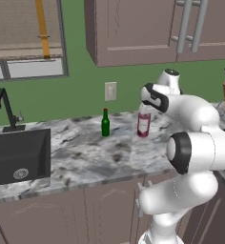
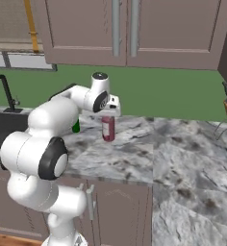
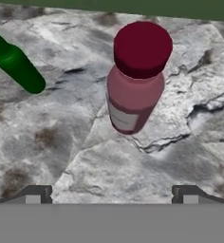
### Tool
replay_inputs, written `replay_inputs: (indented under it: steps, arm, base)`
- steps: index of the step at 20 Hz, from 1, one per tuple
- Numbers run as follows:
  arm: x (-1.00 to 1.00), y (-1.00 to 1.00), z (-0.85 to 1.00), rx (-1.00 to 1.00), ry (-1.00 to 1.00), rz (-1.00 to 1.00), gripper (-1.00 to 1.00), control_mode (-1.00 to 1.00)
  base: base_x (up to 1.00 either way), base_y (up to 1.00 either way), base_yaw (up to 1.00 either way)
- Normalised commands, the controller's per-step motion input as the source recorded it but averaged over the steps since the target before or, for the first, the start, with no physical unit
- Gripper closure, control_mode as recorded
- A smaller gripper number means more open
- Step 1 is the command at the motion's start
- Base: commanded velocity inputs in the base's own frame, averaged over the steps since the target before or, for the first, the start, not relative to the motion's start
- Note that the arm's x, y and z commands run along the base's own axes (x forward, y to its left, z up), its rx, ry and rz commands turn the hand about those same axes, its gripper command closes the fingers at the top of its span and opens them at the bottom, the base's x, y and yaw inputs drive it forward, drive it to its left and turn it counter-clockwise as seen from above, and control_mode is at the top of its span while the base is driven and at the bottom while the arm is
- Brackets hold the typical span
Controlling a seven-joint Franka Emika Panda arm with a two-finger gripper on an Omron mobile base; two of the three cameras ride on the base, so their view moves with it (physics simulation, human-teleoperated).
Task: Move the drinks to the dining counter.
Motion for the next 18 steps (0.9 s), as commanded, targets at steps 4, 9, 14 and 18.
replay_inputs:
  steps: [4, 9, 14, 18]
  arm:
    - [0.36, 0.0, 0.0, 0.0, -0.05, 0.0, -1.0, -1.0]
    - [0.34, 0.0, 0.0, 0.0, 0.0, 0.0, -1.0, -1.0]
    - [0.37, 0.0, 0.02, 0.0, 0.0, 0.0, -1.0, -1.0]
    - [0.33, 0.0, 0.0, 0.0, 0.0, 0.0, -1.0, -1.0]
  base:
    - [0.0, 0.0, 0.0]
    - [0.0, 0.0, 0.0]
    - [0.0, 0.0, 0.0]
    - [0.0, 0.0, 0.0]
